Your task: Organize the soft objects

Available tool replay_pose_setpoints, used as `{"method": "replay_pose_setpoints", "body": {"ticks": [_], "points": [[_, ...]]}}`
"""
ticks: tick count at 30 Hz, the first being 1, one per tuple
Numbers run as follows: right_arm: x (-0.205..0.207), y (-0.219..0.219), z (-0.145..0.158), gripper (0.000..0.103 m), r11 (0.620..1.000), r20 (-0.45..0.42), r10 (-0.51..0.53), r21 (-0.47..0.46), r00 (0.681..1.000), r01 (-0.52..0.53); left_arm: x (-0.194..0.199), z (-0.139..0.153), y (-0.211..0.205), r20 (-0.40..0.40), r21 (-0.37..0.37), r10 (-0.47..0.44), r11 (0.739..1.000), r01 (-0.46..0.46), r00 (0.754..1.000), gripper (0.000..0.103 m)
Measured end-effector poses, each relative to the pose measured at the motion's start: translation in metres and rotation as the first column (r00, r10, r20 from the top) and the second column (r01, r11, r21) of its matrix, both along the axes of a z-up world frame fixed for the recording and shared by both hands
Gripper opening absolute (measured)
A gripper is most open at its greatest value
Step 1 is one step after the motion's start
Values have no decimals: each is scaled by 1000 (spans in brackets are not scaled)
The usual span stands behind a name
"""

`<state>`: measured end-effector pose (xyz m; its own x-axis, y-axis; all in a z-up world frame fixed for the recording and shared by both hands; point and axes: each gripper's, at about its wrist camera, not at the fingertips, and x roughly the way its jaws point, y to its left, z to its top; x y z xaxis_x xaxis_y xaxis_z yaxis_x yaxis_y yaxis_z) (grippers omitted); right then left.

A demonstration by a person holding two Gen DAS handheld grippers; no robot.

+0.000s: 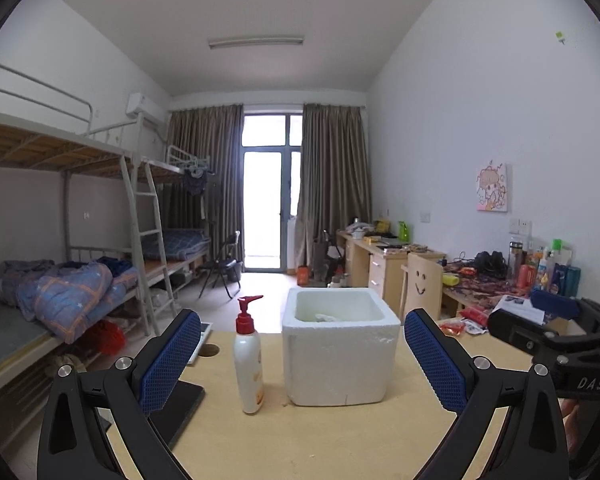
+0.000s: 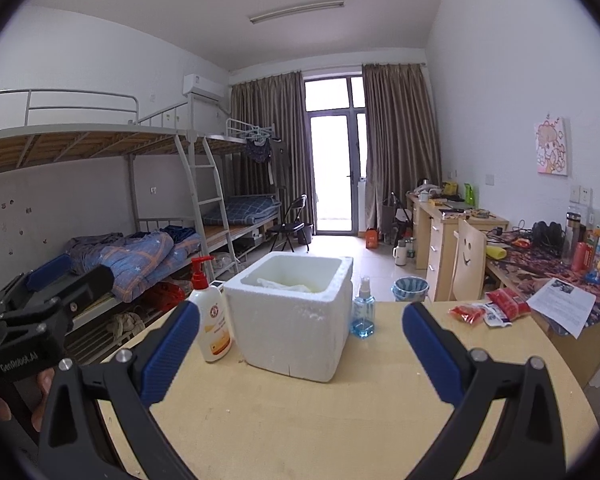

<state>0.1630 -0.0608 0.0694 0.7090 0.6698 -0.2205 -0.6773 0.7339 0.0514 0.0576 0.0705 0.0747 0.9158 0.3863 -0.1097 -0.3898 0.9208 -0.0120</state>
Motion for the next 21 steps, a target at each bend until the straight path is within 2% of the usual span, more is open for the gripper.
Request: {"method": "replay_pose_setpoints", "body": {"ticks": [2, 6, 9, 15, 21], "points": [[-3, -3, -5, 103, 1000, 10, -3, 6, 1000, 3, -4, -9, -5, 17, 19, 11, 1000, -11, 1000, 102], [-9, -10, -21, 103, 1000, 25, 7, 4, 1000, -7, -8, -26, -5, 51, 2, 5, 1000, -5, 999, 102], [-14, -15, -33, 103, 1000, 25, -4, 14, 1000, 4, -6, -38, -7, 34, 3, 12, 1000, -12, 999, 102], [-18, -25, -60, 103, 999, -4, -6, 43, 1000, 6, -17, -58, -9, 48, 4, -6, 1000, 6, 999, 102], [-26, -34, -82, 103, 998, -10, -35, 49, 999, 35, -26, -80, -12, 31, -29, -2, 1000, 3, 1000, 102]]}}
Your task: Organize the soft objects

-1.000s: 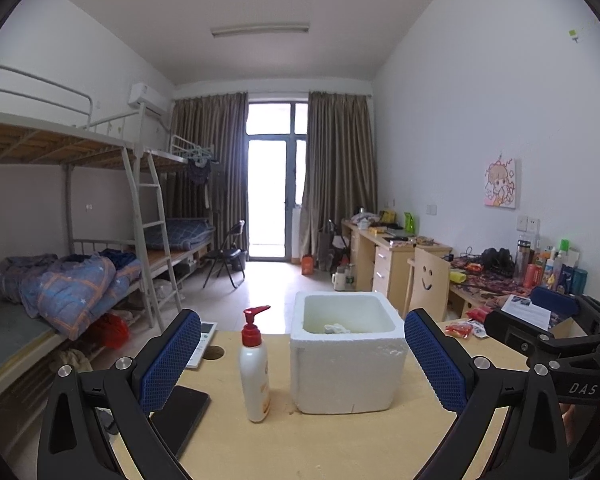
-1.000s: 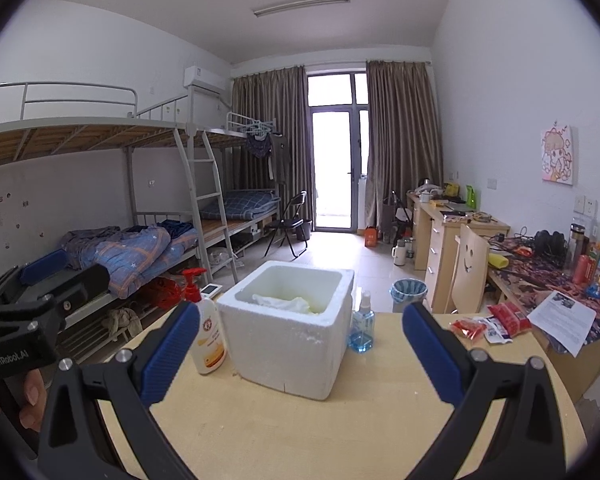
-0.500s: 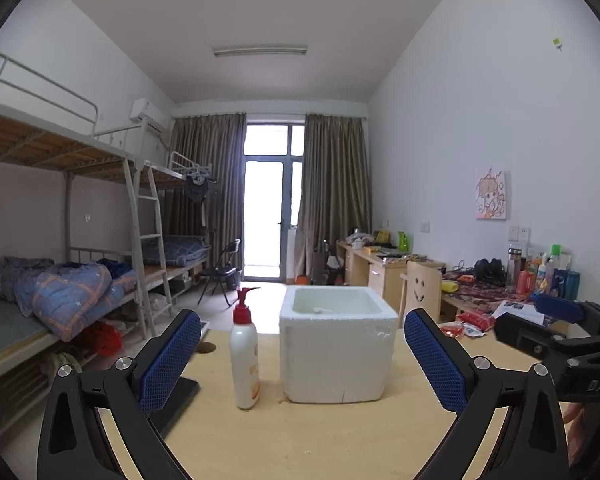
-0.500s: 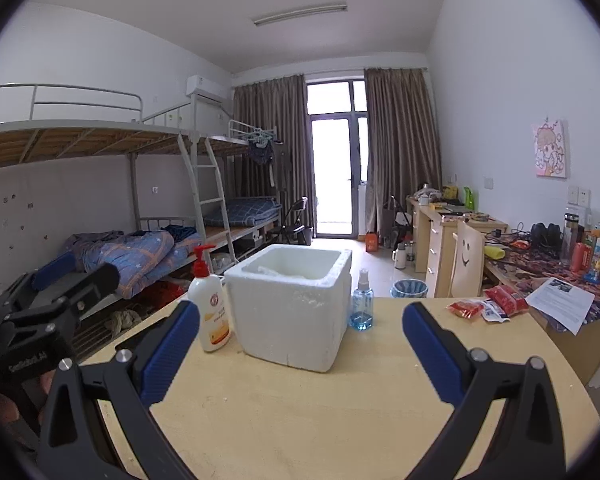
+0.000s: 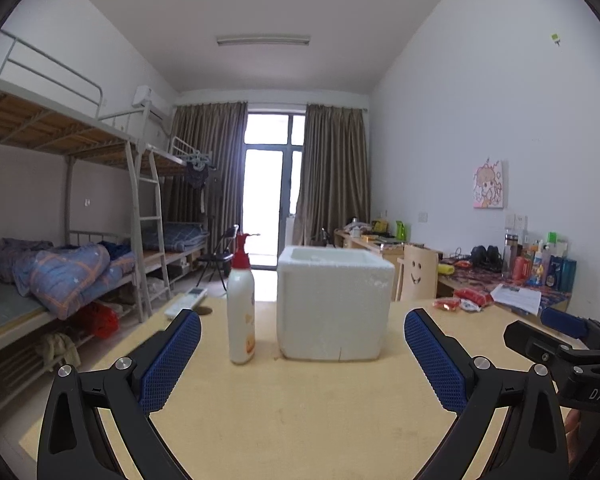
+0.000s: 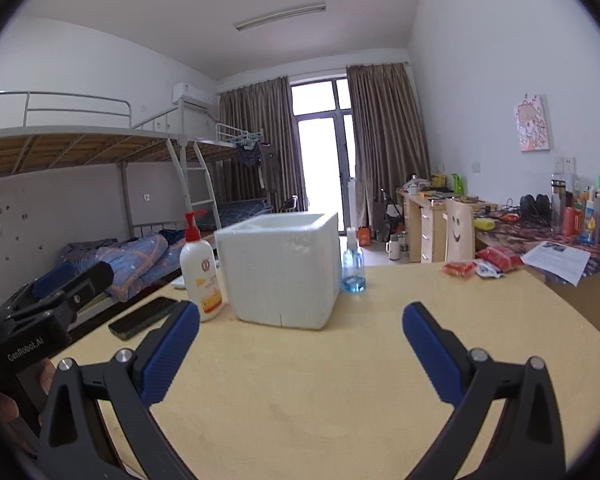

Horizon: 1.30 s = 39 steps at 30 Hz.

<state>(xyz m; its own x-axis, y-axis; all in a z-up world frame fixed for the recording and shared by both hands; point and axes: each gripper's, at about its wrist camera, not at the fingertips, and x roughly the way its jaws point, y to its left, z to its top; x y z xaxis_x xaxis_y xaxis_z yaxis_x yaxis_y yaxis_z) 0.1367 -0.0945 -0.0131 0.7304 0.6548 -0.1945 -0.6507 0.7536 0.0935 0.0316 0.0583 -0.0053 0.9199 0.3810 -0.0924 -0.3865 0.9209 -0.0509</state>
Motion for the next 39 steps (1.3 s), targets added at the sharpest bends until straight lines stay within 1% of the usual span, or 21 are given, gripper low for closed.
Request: {"method": "replay_pose_setpoints", "body": {"ticks": [5, 11, 16, 21, 25, 28, 39], "points": [[-17, -4, -11, 103, 1000, 12, 6, -16, 1000, -5, -8, -13, -8, -24, 13, -13, 1000, 13, 1000, 102], [-35, -12, -9, 103, 1000, 26, 3, -15, 1000, -3, -27, -8, -17, -10, 24, -11, 1000, 12, 1000, 102], [-45, -16, -6, 103, 1000, 41, -2, -7, 999, 2, -31, -6, -23, -18, 24, -23, 999, 24, 1000, 102], [-44, -15, -6, 103, 1000, 37, -5, -5, 999, 5, -32, -6, -26, -15, 27, -30, 999, 30, 999, 102], [-41, -14, -10, 103, 1000, 29, -2, -12, 1000, 2, -32, -9, -24, -14, 11, -21, 1000, 22, 1000, 102], [-42, -14, -11, 103, 1000, 24, 1, -13, 1000, 0, -31, -10, -25, -24, 15, -23, 1000, 23, 999, 102], [-45, -16, -12, 103, 1000, 20, 0, -11, 1000, 1, -31, -10, -25, -27, 17, -26, 999, 27, 999, 102]]}}
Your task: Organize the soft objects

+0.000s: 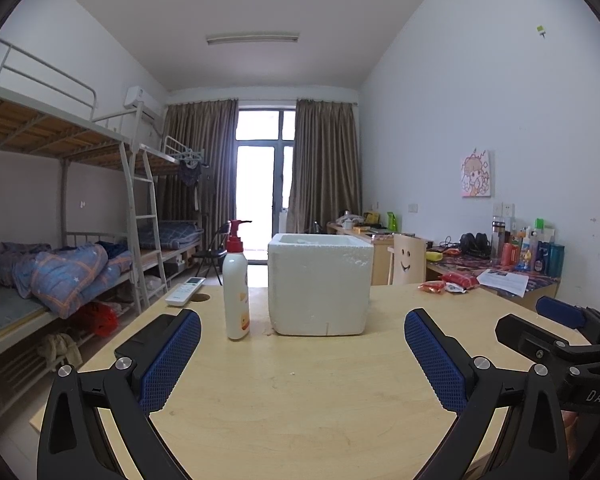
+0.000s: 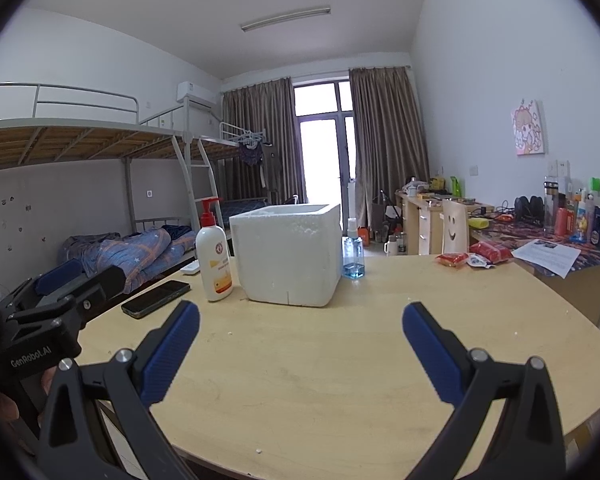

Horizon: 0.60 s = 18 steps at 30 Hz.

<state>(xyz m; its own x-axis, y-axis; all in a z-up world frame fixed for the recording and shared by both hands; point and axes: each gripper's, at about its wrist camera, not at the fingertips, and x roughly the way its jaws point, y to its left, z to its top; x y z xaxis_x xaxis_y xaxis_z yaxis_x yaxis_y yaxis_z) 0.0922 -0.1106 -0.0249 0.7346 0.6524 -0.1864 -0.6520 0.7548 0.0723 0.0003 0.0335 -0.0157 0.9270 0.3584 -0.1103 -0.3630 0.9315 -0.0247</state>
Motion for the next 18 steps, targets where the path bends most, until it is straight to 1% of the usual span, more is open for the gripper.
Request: {"method": "replay_pose_setpoints", "body": {"ticks": [18], "points": [[-2, 0, 0, 103, 1000, -7, 0, -1, 1000, 0, 1, -1, 2, 0, 4, -1, 1000, 1, 1000, 102]]}}
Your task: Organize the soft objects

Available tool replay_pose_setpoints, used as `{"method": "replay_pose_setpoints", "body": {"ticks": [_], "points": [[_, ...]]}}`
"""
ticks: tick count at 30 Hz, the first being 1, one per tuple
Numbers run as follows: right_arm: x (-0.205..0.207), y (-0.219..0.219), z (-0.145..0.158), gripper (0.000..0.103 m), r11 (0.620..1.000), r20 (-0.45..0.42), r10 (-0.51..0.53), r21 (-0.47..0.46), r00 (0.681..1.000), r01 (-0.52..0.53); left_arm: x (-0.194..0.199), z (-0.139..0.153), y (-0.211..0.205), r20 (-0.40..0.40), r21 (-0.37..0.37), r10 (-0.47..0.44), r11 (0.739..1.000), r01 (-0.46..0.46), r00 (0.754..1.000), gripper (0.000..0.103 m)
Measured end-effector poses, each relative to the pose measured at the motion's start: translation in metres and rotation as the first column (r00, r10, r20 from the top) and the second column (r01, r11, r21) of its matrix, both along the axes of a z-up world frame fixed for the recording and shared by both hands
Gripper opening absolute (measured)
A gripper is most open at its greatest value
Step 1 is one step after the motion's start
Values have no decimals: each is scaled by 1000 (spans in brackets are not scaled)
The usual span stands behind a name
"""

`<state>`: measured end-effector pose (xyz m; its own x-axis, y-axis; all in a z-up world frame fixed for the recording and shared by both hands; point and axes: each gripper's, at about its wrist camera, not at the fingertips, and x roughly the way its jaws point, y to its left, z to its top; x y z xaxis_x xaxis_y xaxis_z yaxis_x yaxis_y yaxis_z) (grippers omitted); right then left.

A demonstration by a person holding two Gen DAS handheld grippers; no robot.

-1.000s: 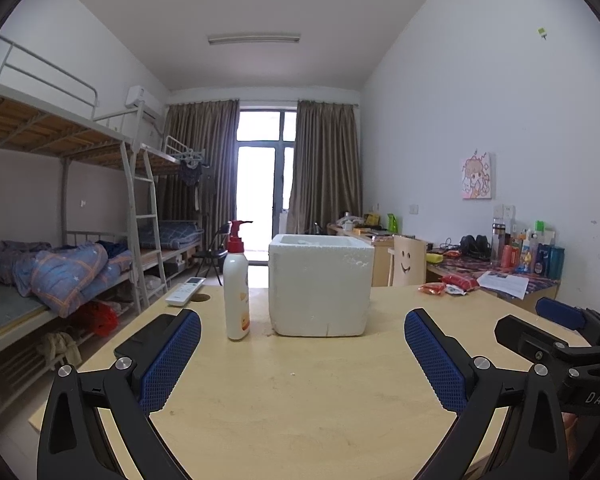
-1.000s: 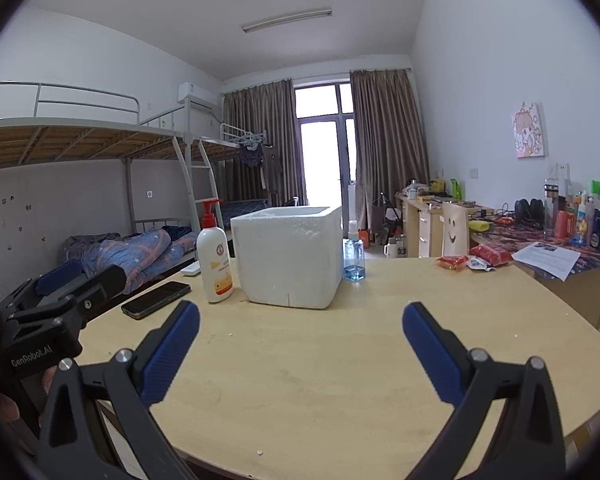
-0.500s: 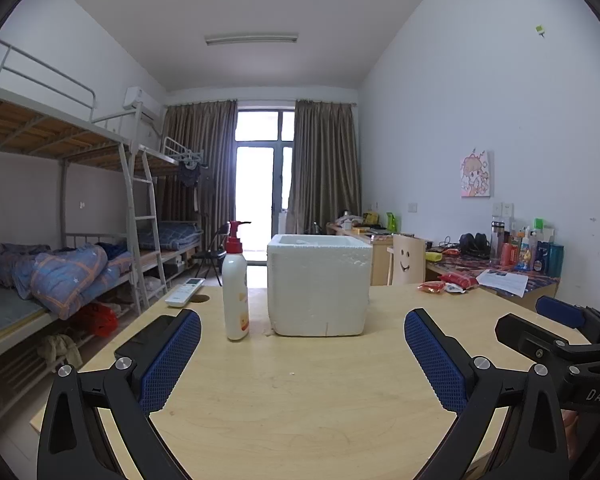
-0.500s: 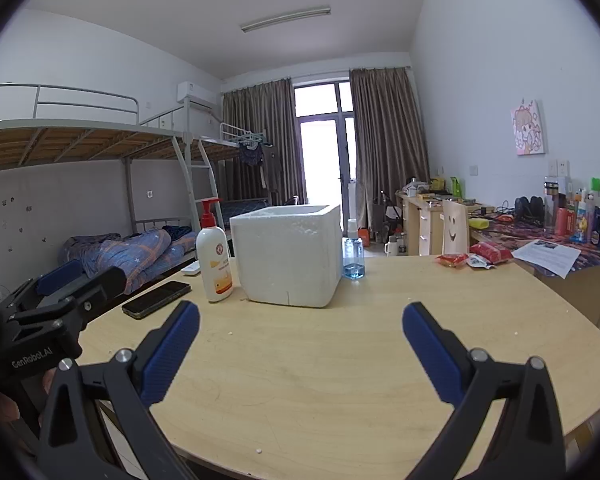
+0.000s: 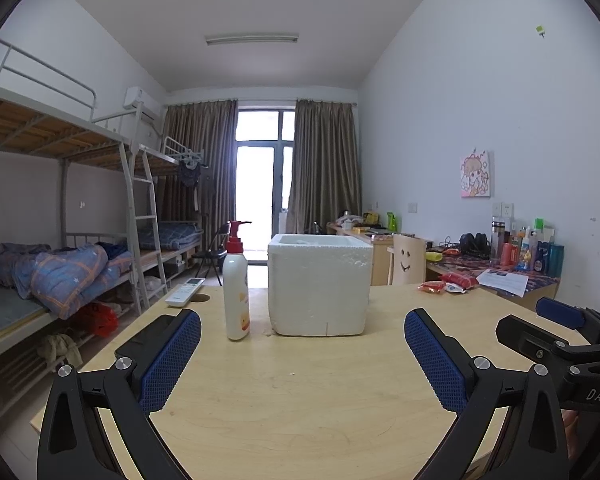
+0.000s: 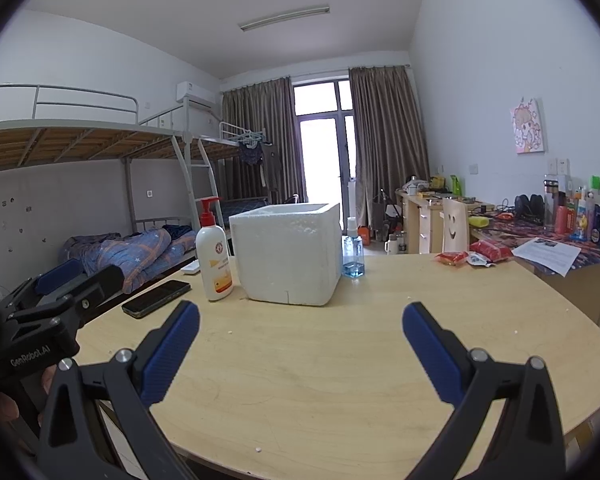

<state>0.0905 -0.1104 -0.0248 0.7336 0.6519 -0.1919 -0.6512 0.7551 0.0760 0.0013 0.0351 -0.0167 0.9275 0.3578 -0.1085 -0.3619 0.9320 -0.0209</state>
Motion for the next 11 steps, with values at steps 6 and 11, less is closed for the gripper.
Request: {"method": "replay_pose_setpoints", "body": {"ticks": [6, 11], "points": [[0, 0, 1, 103, 1000, -1, 3, 1, 1000, -3, -1, -1, -1, 1, 0, -3, 1000, 3, 1000, 102], [2, -1, 0, 103, 1000, -3, 2, 3, 1000, -2, -2, -1, -1, 3, -6, -7, 1000, 7, 1000, 102]]}}
